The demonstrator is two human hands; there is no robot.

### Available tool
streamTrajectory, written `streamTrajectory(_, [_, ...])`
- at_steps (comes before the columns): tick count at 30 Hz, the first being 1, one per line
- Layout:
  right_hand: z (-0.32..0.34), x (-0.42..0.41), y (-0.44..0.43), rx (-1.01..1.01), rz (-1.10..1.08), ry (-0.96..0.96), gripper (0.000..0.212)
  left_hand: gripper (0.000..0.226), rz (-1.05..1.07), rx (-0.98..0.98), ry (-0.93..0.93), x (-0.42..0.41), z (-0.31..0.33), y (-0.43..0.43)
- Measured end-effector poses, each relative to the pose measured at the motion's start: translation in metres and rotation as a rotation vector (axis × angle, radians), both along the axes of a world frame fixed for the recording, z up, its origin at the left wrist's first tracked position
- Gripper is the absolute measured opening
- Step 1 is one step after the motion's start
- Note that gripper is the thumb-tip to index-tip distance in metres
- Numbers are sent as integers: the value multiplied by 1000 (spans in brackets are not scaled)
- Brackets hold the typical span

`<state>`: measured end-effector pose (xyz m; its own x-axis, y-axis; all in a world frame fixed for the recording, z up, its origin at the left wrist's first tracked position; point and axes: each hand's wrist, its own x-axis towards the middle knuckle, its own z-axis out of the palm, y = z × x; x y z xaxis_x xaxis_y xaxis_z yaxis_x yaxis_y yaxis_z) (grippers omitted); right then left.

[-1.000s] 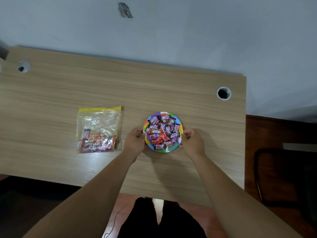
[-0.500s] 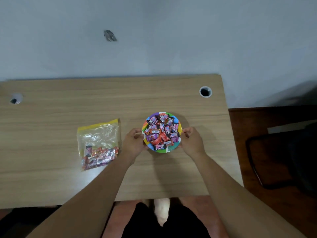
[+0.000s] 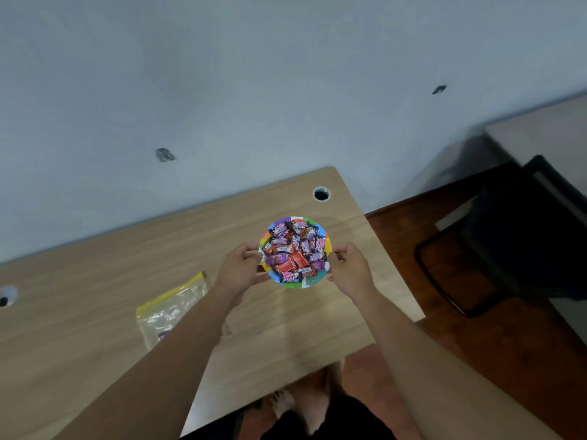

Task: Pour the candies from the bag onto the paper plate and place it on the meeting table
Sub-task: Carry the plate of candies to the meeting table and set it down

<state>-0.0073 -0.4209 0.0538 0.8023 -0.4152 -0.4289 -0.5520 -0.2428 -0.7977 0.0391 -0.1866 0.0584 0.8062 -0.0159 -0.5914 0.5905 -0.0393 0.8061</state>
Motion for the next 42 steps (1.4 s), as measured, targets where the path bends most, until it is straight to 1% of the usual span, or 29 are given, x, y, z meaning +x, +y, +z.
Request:
streamTrajectory(7, [17,-39,-27,-2,-113,-31,5,23,-169,3,-35,-5,18,-32])
streamTrajectory(11, [22,-63,-50,-20,-175,-43,4,18,-242,7,-25,-12,24,-58])
streamTrajectory(13, [24,-76,-63,-29,-212,-49,3,20,-279,15,-26,-17,28,-74])
streamTrajectory(15, [26,-91,-78,-69,-244,-57,7,20,-312,15,-34,-24,34,-92])
streamTrajectory(18, [32,-114,-100,-97,-293,-66,3,20,-357,3,-49,-38,46,-119])
streamTrajectory(21, [44,-144,-122,-117,-331,-59,6,22,-408,-4,-64,-59,54,-147])
streamTrajectory(24, [57,-179,-143,-106,-379,-70,3,22,-449,-16,-62,-87,63,-175])
streamTrajectory(26, [65,-205,-157,-121,-408,-63,8,22,-474,-21,-61,-109,68,-194])
streamTrajectory(30, [74,-266,-189,-119,-444,-53,10,22,-530,-12,-60,-160,73,-233])
streamTrajectory(34, [83,-333,-219,-164,-472,-34,14,20,-575,-1,-55,-221,83,-272])
streamTrajectory(42, [87,-465,-286,-172,-542,-19,14,19,-682,23,-34,-331,89,-354])
